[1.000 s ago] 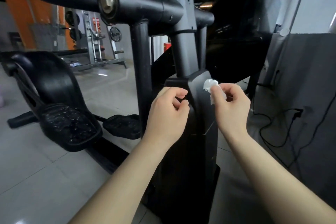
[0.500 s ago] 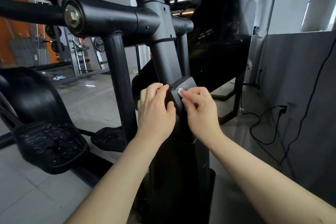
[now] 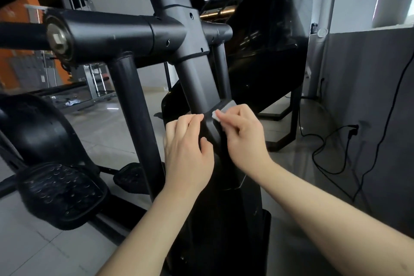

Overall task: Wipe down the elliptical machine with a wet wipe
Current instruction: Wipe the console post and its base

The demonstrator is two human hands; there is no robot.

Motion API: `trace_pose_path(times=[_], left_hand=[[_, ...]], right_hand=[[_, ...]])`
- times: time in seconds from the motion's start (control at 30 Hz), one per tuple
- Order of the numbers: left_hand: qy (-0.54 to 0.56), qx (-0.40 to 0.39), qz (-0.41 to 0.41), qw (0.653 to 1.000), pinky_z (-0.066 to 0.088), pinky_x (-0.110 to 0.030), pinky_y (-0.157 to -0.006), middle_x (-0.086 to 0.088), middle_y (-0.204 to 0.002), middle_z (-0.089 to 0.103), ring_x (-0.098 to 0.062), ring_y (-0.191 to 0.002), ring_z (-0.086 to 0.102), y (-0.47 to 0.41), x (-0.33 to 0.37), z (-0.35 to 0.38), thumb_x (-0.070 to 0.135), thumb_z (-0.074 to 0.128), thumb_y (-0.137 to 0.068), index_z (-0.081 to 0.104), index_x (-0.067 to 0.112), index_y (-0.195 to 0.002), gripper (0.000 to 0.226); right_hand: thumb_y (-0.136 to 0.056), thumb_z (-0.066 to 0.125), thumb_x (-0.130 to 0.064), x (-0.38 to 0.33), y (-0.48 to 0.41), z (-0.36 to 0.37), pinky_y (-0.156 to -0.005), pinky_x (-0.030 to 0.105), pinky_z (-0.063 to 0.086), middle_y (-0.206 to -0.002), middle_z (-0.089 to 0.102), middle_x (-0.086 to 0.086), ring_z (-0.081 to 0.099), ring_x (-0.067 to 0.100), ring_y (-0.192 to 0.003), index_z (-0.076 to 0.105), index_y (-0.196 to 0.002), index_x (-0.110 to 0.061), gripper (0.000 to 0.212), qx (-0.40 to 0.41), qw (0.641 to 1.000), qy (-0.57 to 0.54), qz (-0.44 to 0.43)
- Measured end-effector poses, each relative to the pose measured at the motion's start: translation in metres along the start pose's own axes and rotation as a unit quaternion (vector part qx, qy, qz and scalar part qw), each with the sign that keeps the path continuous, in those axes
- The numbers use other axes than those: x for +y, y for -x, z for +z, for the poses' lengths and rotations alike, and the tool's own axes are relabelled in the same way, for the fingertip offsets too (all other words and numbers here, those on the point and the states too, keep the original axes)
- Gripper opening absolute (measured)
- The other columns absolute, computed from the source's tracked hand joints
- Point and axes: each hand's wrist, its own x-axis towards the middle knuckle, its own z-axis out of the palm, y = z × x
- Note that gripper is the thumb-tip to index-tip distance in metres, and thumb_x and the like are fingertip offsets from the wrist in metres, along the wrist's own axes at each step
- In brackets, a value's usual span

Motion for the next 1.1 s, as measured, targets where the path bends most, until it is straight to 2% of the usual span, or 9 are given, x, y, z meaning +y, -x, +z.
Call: trace_pose_path(times=[0.13, 0.23, 0.33, 0.43, 0.6, 0.7, 0.87, 0.97, 1.1], left_hand=[[-0.016, 0.007, 0.004, 1.000, 0.031, -0.029, -0.106, 0.009, -0.128, 0.053, -0.016, -0.124, 0.042, -0.002, -0.002, 0.003, 0.002, 0.054, -0.085, 0.057, 0.017, -0.137, 0.053], [-0.020, 0.014, 0.006, 1.000, 0.031, -0.028, -0.102, 0.008, -0.123, 0.055, -0.017, -0.119, 0.044, -0.005, -0.003, 0.003, 0.001, 0.056, -0.083, 0.060, 0.016, -0.133, 0.052], [-0.019, 0.023, 0.007, 1.000, 0.030, -0.026, -0.102, 0.008, -0.122, 0.056, -0.016, -0.119, 0.044, -0.005, -0.004, 0.003, 0.002, 0.055, -0.084, 0.061, 0.016, -0.131, 0.050], [-0.013, 0.033, 0.007, 0.999, 0.035, -0.030, -0.103, 0.008, -0.123, 0.055, -0.016, -0.120, 0.044, -0.004, -0.004, 0.006, 0.002, 0.055, -0.083, 0.060, 0.016, -0.131, 0.051], [-0.014, 0.016, -0.001, 1.000, 0.037, -0.035, -0.109, 0.008, -0.130, 0.052, -0.016, -0.127, 0.041, 0.001, -0.002, 0.005, 0.001, 0.054, -0.083, 0.056, 0.018, -0.137, 0.057], [-0.007, 0.002, -0.003, 1.000, 0.038, -0.041, -0.113, 0.009, -0.135, 0.050, -0.014, -0.132, 0.037, 0.003, 0.000, 0.002, 0.003, 0.052, -0.085, 0.053, 0.019, -0.141, 0.058], [0.000, 0.005, -0.005, 1.000, 0.038, -0.036, -0.115, 0.008, -0.139, 0.050, -0.013, -0.134, 0.036, 0.004, -0.001, 0.004, -0.001, 0.051, -0.085, 0.051, 0.017, -0.145, 0.062], [0.009, 0.006, -0.002, 1.000, 0.038, -0.030, -0.113, 0.008, -0.141, 0.049, -0.012, -0.136, 0.034, 0.005, -0.003, 0.005, -0.007, 0.049, -0.084, 0.050, 0.016, -0.146, 0.066], [0.009, 0.008, 0.001, 1.000, 0.037, -0.022, -0.107, 0.009, -0.143, 0.047, -0.011, -0.138, 0.031, 0.005, -0.003, 0.006, -0.008, 0.048, -0.083, 0.047, 0.016, -0.148, 0.070]], right_hand=[[-0.096, 0.064, 0.003, 0.012, -0.013, -0.004, -0.082, 0.012, 0.046, -0.094, 0.058, 0.002, 0.056, 0.006, -0.089, 0.078, -0.108, -0.009, 0.022, -0.038, 0.999, -0.002, -0.032], [-0.096, 0.062, 0.001, 0.039, -0.053, 0.002, -0.087, 0.011, 0.046, -0.098, 0.059, -0.005, 0.057, -0.001, -0.093, 0.080, -0.104, -0.015, 0.025, -0.038, 0.997, 0.040, 0.058], [-0.096, 0.061, 0.001, 0.058, -0.080, 0.004, -0.082, 0.010, 0.041, -0.102, 0.061, -0.008, 0.062, 0.015, -0.102, 0.081, -0.102, -0.016, 0.028, -0.083, 0.987, 0.078, 0.113], [-0.096, 0.061, 0.002, 0.051, -0.074, 0.004, -0.085, 0.016, 0.042, -0.104, 0.063, -0.007, 0.063, 0.019, -0.104, 0.081, -0.102, -0.017, 0.028, -0.087, 0.990, 0.081, 0.080], [-0.097, 0.063, 0.000, 0.008, -0.025, -0.006, -0.090, 0.020, 0.051, -0.103, 0.063, -0.001, 0.062, 0.012, -0.100, 0.079, -0.108, -0.013, 0.023, -0.063, 0.998, 0.006, -0.011], [-0.096, 0.064, 0.001, 0.000, -0.013, -0.017, -0.085, 0.014, 0.049, -0.100, 0.065, -0.003, 0.063, 0.006, -0.094, 0.078, -0.108, -0.010, 0.021, -0.086, 0.995, -0.027, -0.041], [-0.096, 0.069, -0.020, 0.020, -0.044, -0.010, -0.085, 0.014, 0.053, -0.089, 0.063, -0.023, 0.061, -0.014, -0.082, 0.078, -0.102, -0.022, 0.010, -0.014, 0.987, -0.034, 0.153], [-0.098, 0.067, -0.018, 0.014, -0.027, -0.006, -0.081, 0.004, 0.047, -0.092, 0.061, -0.020, 0.059, -0.016, -0.087, 0.078, -0.108, -0.019, 0.014, -0.012, 0.993, -0.016, 0.119], [-0.098, 0.067, -0.017, -0.003, 0.025, -0.014, -0.079, 0.015, 0.050, -0.090, 0.063, -0.003, 0.063, 0.008, -0.088, 0.077, -0.097, -0.013, 0.011, -0.031, 0.999, -0.023, 0.018]])
